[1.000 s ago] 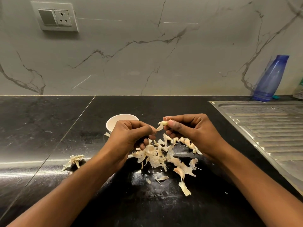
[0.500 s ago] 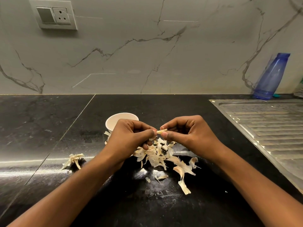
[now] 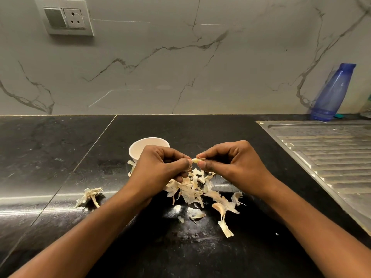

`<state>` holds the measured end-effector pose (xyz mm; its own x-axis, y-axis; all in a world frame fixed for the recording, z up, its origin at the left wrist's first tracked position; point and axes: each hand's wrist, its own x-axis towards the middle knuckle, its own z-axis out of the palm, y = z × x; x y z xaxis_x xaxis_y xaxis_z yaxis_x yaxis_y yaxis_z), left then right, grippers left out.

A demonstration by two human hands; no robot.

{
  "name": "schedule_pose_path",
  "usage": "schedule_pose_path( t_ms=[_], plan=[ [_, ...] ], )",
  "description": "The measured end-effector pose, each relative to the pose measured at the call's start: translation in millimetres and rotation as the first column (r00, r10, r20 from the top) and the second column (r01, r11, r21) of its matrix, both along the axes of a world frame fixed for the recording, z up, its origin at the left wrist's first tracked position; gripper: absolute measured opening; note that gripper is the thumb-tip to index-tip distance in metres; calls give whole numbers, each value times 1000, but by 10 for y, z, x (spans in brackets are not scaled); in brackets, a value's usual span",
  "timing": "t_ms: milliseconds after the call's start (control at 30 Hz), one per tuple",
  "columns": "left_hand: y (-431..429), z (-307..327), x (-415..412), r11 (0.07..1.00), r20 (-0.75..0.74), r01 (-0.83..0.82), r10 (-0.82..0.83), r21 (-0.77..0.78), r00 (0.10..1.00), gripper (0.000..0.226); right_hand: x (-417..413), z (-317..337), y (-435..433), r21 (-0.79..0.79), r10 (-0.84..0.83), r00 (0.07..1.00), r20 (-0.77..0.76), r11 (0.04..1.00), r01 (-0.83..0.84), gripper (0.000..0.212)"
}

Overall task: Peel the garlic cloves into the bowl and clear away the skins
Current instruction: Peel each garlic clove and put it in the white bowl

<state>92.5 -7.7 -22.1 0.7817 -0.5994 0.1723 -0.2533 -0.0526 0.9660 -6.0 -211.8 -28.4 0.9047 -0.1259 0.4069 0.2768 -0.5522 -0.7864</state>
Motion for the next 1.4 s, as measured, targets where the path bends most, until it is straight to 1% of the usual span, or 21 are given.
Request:
schedule_pose_path(
  t_ms=[133, 200, 333, 433, 533, 633, 733, 833, 967, 1033, 1200, 1300, 1400],
  plan=[
    [3, -10, -3, 1000, -21, -7, 6, -24, 1000, 11, -7, -8, 34, -18, 19, 1000, 5, 1000, -19, 18],
    [1, -13, -6, 999, -55, -10, 8, -43, 998, 13, -10, -5, 57, -1, 39, 999, 9, 999, -39, 18],
    [-26, 17, -35, 996, -139, -10, -2, -88, 990, 15, -13, 30, 70, 126, 49, 999, 10, 991, -50, 22],
    [-30, 29, -13, 994, -165, -23, 5, -107, 986, 15, -16, 49, 88, 243, 57, 998, -4, 969, -55, 26],
    [-19, 26, 7, 995, -155, -34, 18, -98, 988, 14, -21, 66, 102, 359, 59, 998, -12, 932, -51, 24],
    [-12, 17, -1, 996, -150, -16, 2, -90, 989, 13, -22, 90, 120, 489, 88, 994, -65, 871, -45, 20],
    [0, 5, 36, 998, -132, -11, 2, -69, 991, 16, -14, 133, 107, 592, 75, 994, -83, 806, -11, 27],
    [20, 13, 46, 998, -121, -1, -6, -57, 993, 15, -16, 175, 74, 677, 61, 994, -87, 735, 15, 26],
    [25, 22, 12, 997, -91, 39, -45, -67, 995, 11, -14, 163, 75, 679, 91, 986, -140, 734, 29, 27],
    [36, 21, 18, 998, -43, 41, -43, -57, 998, 6, -13, 158, 87, 665, 101, 981, -166, 746, 36, 28],
    [49, -1, 44, 998, 65, 29, -26, -49, 998, 18, 2, 149, 97, 595, 86, 971, -224, 801, 66, 28],
    [38, -6, 45, 997, 73, 61, -57, -55, 996, 24, 2, 144, 104, 560, 88, 966, -242, 826, 65, 28],
    [33, -20, 31, 993, 48, 89, -86, -79, 995, 19, 1, 143, 115, 544, 102, 961, -256, 837, 56, 28]
  ],
)
